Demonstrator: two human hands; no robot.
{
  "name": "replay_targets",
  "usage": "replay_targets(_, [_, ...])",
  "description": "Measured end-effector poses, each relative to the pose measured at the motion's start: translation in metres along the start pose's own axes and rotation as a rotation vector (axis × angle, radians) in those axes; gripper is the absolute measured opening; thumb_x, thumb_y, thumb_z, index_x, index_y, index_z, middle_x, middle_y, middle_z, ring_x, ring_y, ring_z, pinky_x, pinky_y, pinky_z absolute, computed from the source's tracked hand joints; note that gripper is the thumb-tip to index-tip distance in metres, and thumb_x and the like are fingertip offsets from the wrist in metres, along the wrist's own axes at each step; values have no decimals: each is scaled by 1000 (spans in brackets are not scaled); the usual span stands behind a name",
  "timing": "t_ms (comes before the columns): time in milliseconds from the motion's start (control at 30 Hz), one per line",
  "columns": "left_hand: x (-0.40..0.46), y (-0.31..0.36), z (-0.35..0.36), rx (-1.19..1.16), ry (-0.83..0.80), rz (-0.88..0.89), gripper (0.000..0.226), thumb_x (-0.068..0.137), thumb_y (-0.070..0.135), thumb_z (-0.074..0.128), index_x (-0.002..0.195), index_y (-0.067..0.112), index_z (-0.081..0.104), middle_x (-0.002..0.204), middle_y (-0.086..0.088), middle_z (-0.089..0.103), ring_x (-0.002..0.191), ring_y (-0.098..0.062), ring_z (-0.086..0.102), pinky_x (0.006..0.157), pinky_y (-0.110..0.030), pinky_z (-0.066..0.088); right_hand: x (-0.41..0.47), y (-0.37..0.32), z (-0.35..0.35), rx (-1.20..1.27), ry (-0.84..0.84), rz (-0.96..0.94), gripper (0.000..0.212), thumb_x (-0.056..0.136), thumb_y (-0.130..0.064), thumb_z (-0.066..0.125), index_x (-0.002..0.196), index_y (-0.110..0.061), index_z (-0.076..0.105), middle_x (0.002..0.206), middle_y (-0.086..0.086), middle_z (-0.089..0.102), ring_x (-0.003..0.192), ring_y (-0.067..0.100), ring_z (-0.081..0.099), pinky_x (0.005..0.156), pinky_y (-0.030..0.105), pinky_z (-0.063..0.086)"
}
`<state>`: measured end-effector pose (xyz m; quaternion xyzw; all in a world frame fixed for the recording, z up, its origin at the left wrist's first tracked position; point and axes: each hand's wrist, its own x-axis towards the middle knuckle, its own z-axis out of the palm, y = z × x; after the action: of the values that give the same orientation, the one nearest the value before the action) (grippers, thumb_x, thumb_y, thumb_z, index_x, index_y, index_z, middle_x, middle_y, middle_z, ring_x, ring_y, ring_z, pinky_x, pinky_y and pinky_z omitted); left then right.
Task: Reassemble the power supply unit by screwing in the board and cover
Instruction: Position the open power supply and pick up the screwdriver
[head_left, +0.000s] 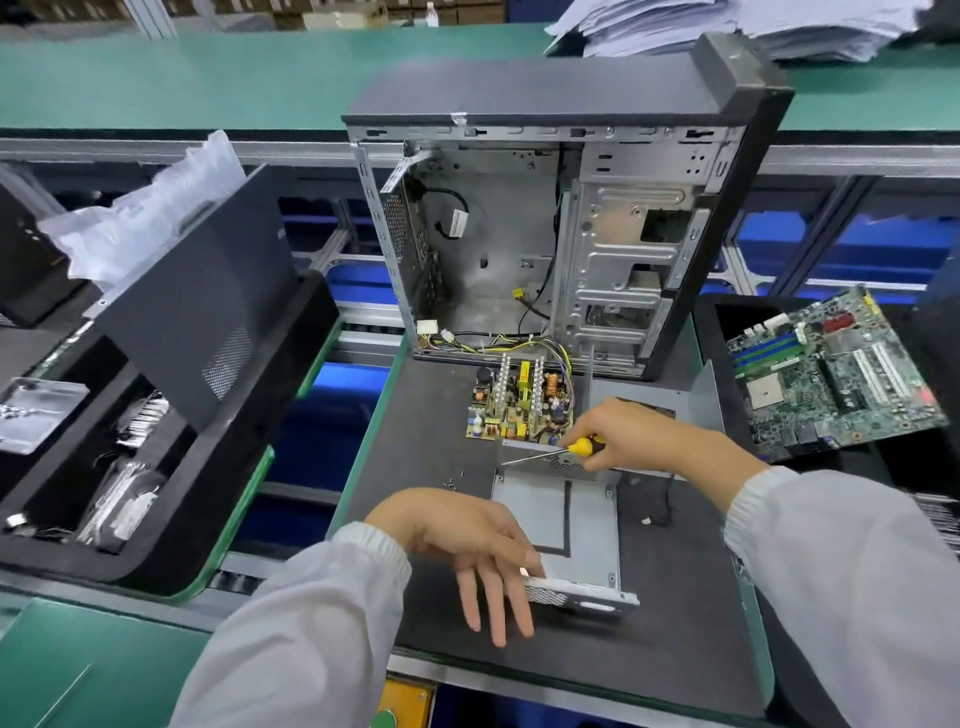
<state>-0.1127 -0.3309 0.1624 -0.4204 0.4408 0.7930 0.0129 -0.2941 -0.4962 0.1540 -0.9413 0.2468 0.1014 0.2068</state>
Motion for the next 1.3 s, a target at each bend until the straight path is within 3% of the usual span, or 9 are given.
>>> replay_targets(167, [-2, 7, -33, -34, 439, 179, 33, 104, 17, 43, 115, -5, 64, 85, -19, 73, 46, -13, 62, 41, -18, 47, -1, 4, -8, 193, 119, 69, 30, 76, -54, 70, 98, -33, 72, 75, -25, 57, 70, -6, 52, 57, 15, 39])
replay_targets(233, [-5, 13, -51, -42, 714, 280, 29, 102, 11, 45, 97, -2, 71, 65, -10, 69, 36, -9, 51, 33, -16, 35, 4, 4, -19, 291, 284, 140, 13, 81, -41, 71, 71, -33, 68, 62, -18, 58, 62, 0, 54, 57, 23, 42])
replay_targets(267, [-6, 16, -61, -45, 866, 311, 30, 101, 11, 46, 87, 1, 71, 58, -7, 65, 34, -9, 47, 32, -16, 31, 12, 3, -22, 296, 357, 187, 24, 85, -34, 69, 62, -31, 62, 54, -15, 54, 54, 1, 51, 52, 25, 39])
replay_targets(400, [5, 27, -102, 12, 1349, 245, 20, 97, 19, 60, 84, 5, 65, 62, -4, 63, 41, -10, 53, 39, -17, 36, 60, -14, -23, 280, 358, 413, 22, 90, -17, 58, 73, -5, 62, 68, 7, 62, 58, 14, 61, 54, 27, 48])
replay_targets(567, [29, 29, -120, 311, 1290, 110, 29, 84, 31, 76, 99, 7, 74, 90, -9, 73, 77, -14, 60, 76, -27, 52, 103, -31, 1, 251, 142, 628, 14, 87, -23, 61, 91, -10, 55, 85, 8, 60, 76, 27, 64, 65, 34, 54])
replay_targets(733, [30, 19, -118, 273, 1341, 202, 16, 85, 16, 75, 96, 6, 77, 79, -7, 69, 66, -11, 57, 54, -9, 42, 106, -30, 14, 241, 177, 650, 29, 89, -26, 59, 67, -15, 43, 66, 1, 51, 64, 22, 55, 55, 30, 44])
replay_targets(867, [19, 14, -110, 188, 1373, 308, 14, 81, 17, 79, 92, 9, 78, 78, -4, 70, 67, -9, 56, 59, -10, 45, 94, -34, 7, 252, 199, 602, 37, 90, -26, 58, 61, -15, 37, 58, 1, 42, 51, 18, 41, 45, 26, 32])
replay_targets(1100, [-21, 22, -95, 403, 1382, 472, 51, 74, 28, 85, 118, 18, 62, 120, 1, 54, 114, -11, 49, 98, -23, 38, 71, -59, -42, 247, 290, 493, 38, 88, -23, 57, 59, -12, 36, 56, 3, 41, 47, 19, 36, 43, 27, 27])
replay_targets(1300, [-46, 35, -83, 436, 1172, 478, 96, 71, 33, 86, 149, 20, 31, 147, 7, 42, 134, -6, 38, 107, -21, 30, 37, -88, -74, 227, 298, 442, 31, 86, -24, 56, 61, -10, 44, 58, 13, 59, 56, 20, 45, 54, 36, 48])
